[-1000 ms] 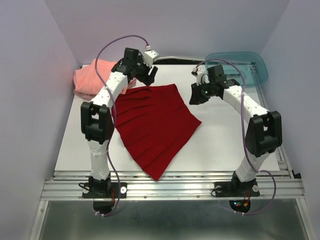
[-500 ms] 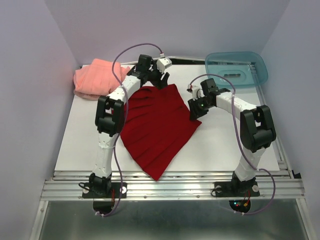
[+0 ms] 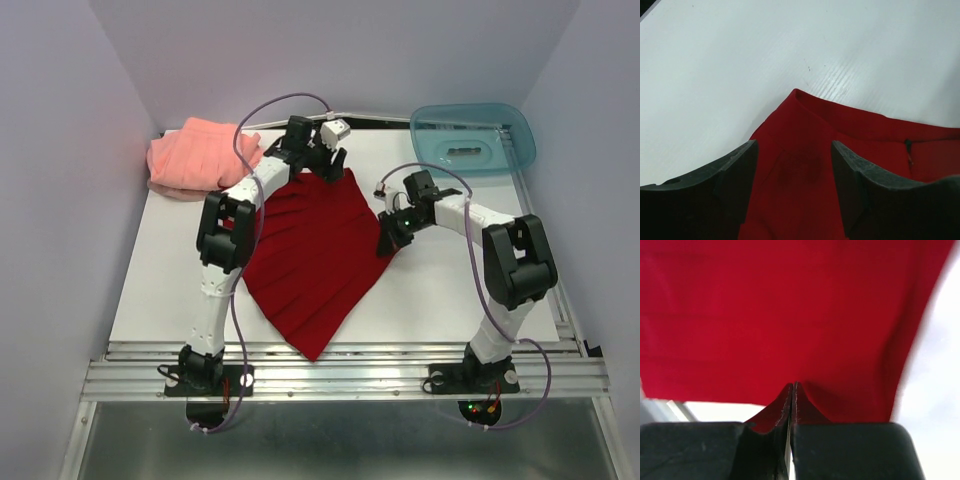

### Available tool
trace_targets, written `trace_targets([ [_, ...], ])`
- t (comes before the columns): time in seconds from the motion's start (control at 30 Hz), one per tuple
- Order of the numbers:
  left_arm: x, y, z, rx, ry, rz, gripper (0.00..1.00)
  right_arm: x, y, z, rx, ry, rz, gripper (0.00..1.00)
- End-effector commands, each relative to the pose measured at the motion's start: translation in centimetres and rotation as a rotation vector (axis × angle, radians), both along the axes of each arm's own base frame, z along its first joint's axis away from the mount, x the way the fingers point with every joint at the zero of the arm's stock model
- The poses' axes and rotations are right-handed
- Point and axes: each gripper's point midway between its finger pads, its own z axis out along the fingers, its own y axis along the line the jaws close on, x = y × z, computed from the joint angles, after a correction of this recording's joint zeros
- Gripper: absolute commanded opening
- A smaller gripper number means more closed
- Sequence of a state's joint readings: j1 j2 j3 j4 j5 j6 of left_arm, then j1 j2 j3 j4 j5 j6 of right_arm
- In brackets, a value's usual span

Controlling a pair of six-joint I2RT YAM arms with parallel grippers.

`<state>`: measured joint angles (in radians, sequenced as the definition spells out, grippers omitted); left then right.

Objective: Fold and stack the skirts
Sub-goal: Flatten the skirt out

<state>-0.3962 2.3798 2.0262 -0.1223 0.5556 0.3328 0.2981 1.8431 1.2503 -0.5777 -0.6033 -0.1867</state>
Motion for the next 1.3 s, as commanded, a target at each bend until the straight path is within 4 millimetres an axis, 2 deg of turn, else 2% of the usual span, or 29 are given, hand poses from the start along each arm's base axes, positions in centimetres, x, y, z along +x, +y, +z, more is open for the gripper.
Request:
trace_targets([
  [0.0, -0.5, 1.3, 12.2, -0.089, -0.156, 0.105, 0.7, -4.4, 2.2, 1.7, 0.167, 0.113, 0.031, 0.01],
  [0.03, -1.1, 1.7, 12.4, -0.076, -0.13, 0.121, 0.71, -5.1, 2.4, 2.1, 0.197, 0.135, 0.026, 0.01],
  [0.07, -1.7, 2.2, 13.5, -0.077, -0.122, 0.139, 0.71, -6.0, 2.8, 2.0, 0.202, 0.154, 0.035, 0.01],
  [0.1, -2.9, 2.7, 12.8, -0.048, -0.07, 0.142, 0.71, -6.7, 2.8, 1.8, 0.209, 0.176, 0.032, 0.01],
  [0.13, -3.7, 3.1, 12.5, -0.032, -0.044, 0.144, 0.7, -6.3, 2.8, 2.5, 0.213, 0.14, 0.028, 0.01],
  [0.17, -4.4, 3.6, 12.3, -0.02, -0.024, 0.147, 0.7, -5.8, 2.7, 3.0, 0.206, 0.106, 0.024, 0.06],
  [0.2, -6.3, 4.4, 11.5, 0.005, 0.006, 0.149, 0.7, -4.7, 2.5, 3.5, 0.177, 0.053, 0.004, 0.17],
  [0.23, -7.3, 4.9, 11.0, 0.015, 0.022, 0.149, 0.7, -2.8, 2.7, 5.8, 0.182, -0.04, -0.013, 0.19],
  [0.27, -9.0, 5.7, 8.5, 0.05, 0.074, 0.152, 0.7, -1.6, 2.6, 7.0, 0.174, -0.095, -0.035, 0.32],
  [0.3, -10.1, 6.2, 9.6, 0.04, 0.055, 0.156, 0.7, 0.0, 2.1, 7.8, 0.137, -0.156, -0.081, 0.44],
  [0.33, -11.0, 6.6, 9.1, 0.047, 0.073, 0.157, 0.7, 1.9, 2.2, 9.7, 0.138, -0.236, -0.105, 0.52],
  [0.37, -11.8, 6.9, 8.6, 0.056, 0.091, 0.157, 0.7, 3.1, 2.0, 10.3, 0.121, -0.273, -0.124, 0.65],
  [0.43, -13.9, 7.8, 6.6, 0.081, 0.154, 0.165, 0.7, 5.3, 1.2, 10.4, 0.052, -0.334, -0.165, 0.71],
  [0.5, -15.4, 8.6, 5.0, 0.104, 0.19, 0.17, 0.7, 6.8, 0.6, 9.0, -0.016, -0.354, -0.157, 0.72],
  [0.6, -16.3, 9.4, 3.4, 0.139, 0.218, 0.187, 0.71, 6.8, 0.3, 6.5, -0.071, -0.303, -0.12, 0.7],
  [0.63, -16.7, 9.5, 2.9, 0.149, 0.24, 0.185, 0.72, 6.1, 0.2, 4.4, -0.093, -0.231, -0.095, 0.68],
  [0.7, -17.3, 9.8, 1.8, 0.168, 0.275, 0.187, 0.75, 5.3, 0.4, 2.8, -0.093, -0.169, -0.077, 0.65],
  [0.8, -17.8, 10.0, 0.7, 0.195, 0.306, 0.181, 0.75, 4.0, -0.2, 0.8, -0.101, -0.112, -0.067, 0.6],
  [0.93, -17.8, 10.1, -1.0, 0.224, 0.344, 0.179, 0.67, 2.6, -0.3, 0.1, -0.094, -0.078, -0.061, 0.47],
  [1.07, -17.1, 10.1, -3.4, 0.266, 0.387, 0.171, 0.65, -0.3, -1.0, -1.9, -0.105, 0.002, -0.051, 0.33],
  [1.1, -16.5, 10.0, -4.1, 0.279, 0.388, 0.173, 0.61, -0.8, -0.9, -1.9, -0.097, 0.014, -0.05, 0.23],
  [1.2, -14.5, 9.3, -4.6, 0.28, 0.356, 0.171, 0.52, -3.0, -0.7, -1.9, -0.055, 0.072, -0.054, 0.06],
  [1.27, -13.1, 8.7, -4.6, 0.275, 0.337, 0.174, 0.49, -4.2, 0.2, -1.0, 0.017, 0.113, -0.063, 0.05],
])
